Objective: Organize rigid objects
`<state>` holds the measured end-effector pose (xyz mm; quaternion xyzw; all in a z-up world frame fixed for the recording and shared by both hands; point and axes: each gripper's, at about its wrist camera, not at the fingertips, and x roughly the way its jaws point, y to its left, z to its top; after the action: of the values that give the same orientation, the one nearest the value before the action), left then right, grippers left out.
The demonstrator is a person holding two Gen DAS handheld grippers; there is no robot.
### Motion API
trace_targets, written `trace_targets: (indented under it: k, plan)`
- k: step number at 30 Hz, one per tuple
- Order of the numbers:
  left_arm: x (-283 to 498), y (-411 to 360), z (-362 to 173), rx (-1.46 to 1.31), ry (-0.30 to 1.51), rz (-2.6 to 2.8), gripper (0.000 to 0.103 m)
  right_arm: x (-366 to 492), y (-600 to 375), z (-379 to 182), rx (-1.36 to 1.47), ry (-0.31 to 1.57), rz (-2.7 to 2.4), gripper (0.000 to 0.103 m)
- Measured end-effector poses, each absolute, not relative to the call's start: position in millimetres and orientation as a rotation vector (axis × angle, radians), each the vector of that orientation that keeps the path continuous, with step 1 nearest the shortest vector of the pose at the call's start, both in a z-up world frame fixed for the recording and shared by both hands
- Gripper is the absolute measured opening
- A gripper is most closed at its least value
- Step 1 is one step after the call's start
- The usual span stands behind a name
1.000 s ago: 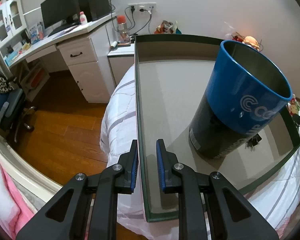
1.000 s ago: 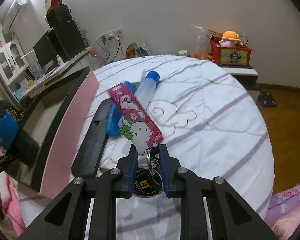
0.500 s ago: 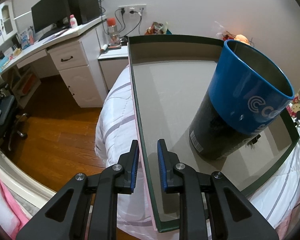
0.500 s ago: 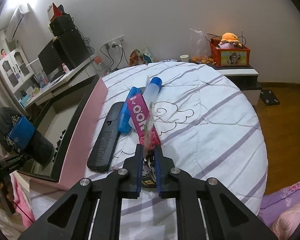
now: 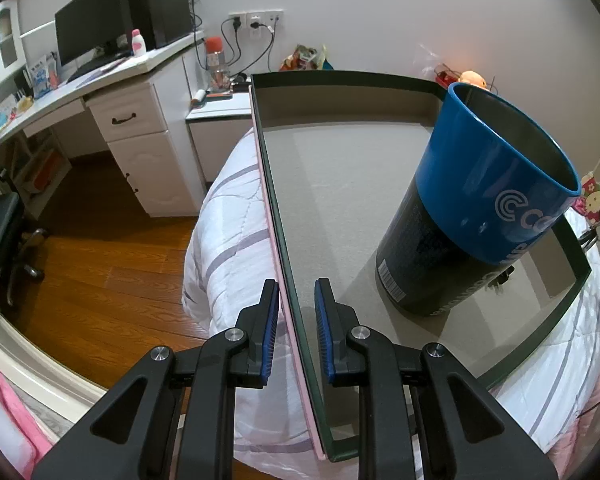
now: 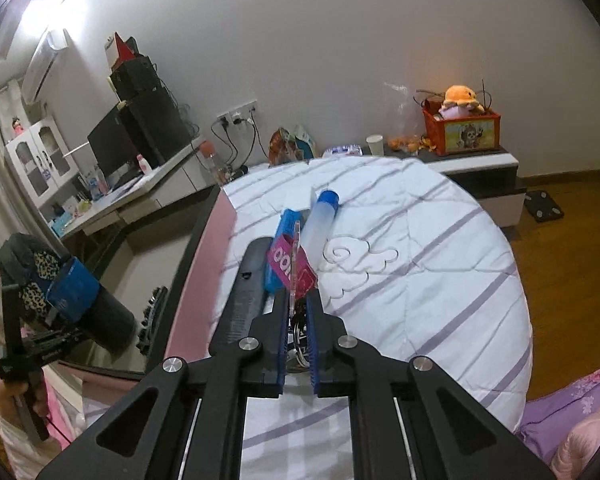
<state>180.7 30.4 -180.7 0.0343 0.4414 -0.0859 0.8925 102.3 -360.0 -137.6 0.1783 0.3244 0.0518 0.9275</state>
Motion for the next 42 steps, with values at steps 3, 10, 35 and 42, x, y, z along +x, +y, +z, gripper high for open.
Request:
trace_targets:
  k: [3, 10, 35, 42]
  plan:
    - [180, 31, -181, 0.072, 0.916, -0.179, 0.018, 100, -357, -130, 0.359, 0.636, 0.108, 0.008]
    - [180, 31, -181, 0.071, 0.916, -0.175, 0.017, 100, -350, -103, 0.329, 0.569, 0.123, 0.008]
    - [180, 29, -181, 0.077, 0.919, -0.167, 0.016, 132, -284, -41, 0.210, 0.467, 0.298, 0.008]
    - [179, 29, -181, 0.078, 0.919, -0.167, 0.016, 162, -252, -43, 0.161, 0.517, 0.366, 0.008]
